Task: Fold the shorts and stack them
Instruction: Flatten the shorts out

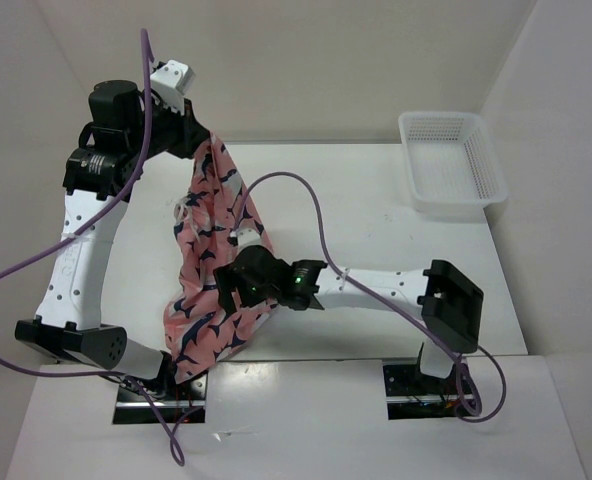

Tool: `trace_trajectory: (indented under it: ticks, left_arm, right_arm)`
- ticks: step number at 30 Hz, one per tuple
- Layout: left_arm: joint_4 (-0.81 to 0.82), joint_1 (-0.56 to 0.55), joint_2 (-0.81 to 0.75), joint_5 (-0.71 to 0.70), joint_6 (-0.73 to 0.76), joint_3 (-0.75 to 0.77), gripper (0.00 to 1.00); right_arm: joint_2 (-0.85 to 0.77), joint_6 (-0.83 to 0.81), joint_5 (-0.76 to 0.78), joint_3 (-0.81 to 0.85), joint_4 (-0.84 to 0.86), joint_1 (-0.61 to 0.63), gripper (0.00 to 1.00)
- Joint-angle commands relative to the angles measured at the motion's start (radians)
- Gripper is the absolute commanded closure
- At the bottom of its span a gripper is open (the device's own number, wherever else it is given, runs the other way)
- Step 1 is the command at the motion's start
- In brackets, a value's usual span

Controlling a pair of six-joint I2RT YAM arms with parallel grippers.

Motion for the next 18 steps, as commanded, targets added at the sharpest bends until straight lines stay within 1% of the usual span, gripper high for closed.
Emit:
trace_trajectory:
  ticks: [1, 3, 4, 11, 15, 18]
  left_arm:
    - [0.062, -0.002, -0.011, 0.036, 0.004, 0.008, 1.0]
    - [0.062, -0.002, -0.02, 0.036, 0.004, 0.008, 1.0]
    - [0.053, -0.002, -0.02, 0.036, 0.004, 0.008, 1.0]
    - [0.053, -0.002, -0.038, 0.045, 0.004, -0.01, 1.0]
    - [0.053, -0.002, -0.047, 0.045, 0.004, -0.011, 1.0]
    - [0.053, -0.002, -0.047, 0.045, 0.004, -0.02, 1.0]
  right_arm:
    - [0.045, 0.053, 0.05, -0.001, 0.106, 0.026, 0.08]
    - [0.061, 0.053, 0.05, 0.008, 0.115, 0.026, 0.17]
    - [0.075, 0.053, 0.05, 0.008, 0.115, 0.026, 0.19]
    - [0.131, 0.062, 0.029, 0.017, 0.146, 0.026, 0.2]
    - [0.118, 0.062, 0.007, -0.007, 0.207, 0.026, 0.23]
    - [0.108, 0.053, 0.007, -0.02, 0.218, 0.026, 0.23]
